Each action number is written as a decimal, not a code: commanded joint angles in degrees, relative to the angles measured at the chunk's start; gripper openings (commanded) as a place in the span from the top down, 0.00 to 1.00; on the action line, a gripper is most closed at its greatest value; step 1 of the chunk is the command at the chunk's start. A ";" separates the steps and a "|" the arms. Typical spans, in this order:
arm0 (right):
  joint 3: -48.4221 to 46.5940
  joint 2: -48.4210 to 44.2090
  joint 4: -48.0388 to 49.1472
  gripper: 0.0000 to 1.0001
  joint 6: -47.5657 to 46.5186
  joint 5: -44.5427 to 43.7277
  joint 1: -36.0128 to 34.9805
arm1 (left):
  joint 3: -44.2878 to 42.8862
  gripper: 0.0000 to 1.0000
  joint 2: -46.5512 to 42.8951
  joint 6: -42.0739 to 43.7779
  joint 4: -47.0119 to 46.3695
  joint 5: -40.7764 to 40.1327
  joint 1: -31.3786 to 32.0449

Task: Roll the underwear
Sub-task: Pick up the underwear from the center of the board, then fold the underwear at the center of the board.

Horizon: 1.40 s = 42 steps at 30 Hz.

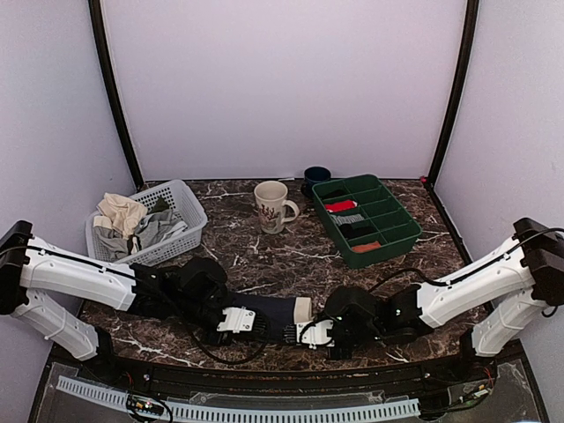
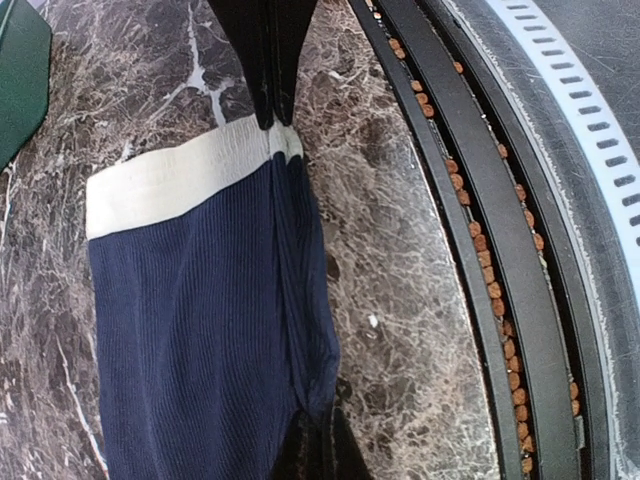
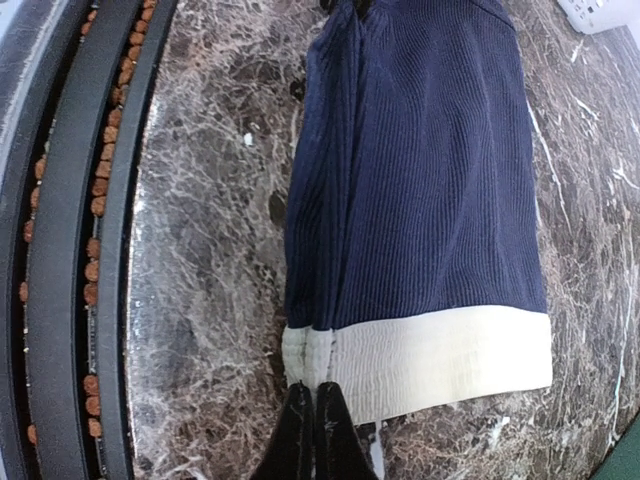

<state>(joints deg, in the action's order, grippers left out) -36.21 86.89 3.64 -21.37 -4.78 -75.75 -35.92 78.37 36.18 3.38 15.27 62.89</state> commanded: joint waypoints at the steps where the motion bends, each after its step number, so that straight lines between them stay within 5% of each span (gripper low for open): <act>1: -1.89 -3.27 -2.61 1.00 0.28 7.75 2.29 | 0.41 1.00 -1.51 -1.60 6.37 2.15 -0.01; 24: -18.90 5.74 -25.38 1.00 2.10 35.86 18.57 | -14.71 1.00 10.72 1.44 13.34 19.60 -14.64; 30: -19.31 2.20 -24.91 0.73 8.29 42.06 18.96 | -14.84 1.00 12.40 4.59 17.26 22.94 -13.77; 34: -18.22 1.09 -16.59 0.68 16.29 45.54 21.61 | -12.34 1.00 11.77 3.42 15.67 23.87 -13.28; 42: -21.26 11.04 -9.96 0.92 24.11 40.50 22.22 | -12.03 1.00 12.77 1.99 13.88 24.62 -13.15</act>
<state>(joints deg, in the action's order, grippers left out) -55.77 92.44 -10.17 -1.83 37.28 -53.56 -48.73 90.76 38.59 17.41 37.91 49.52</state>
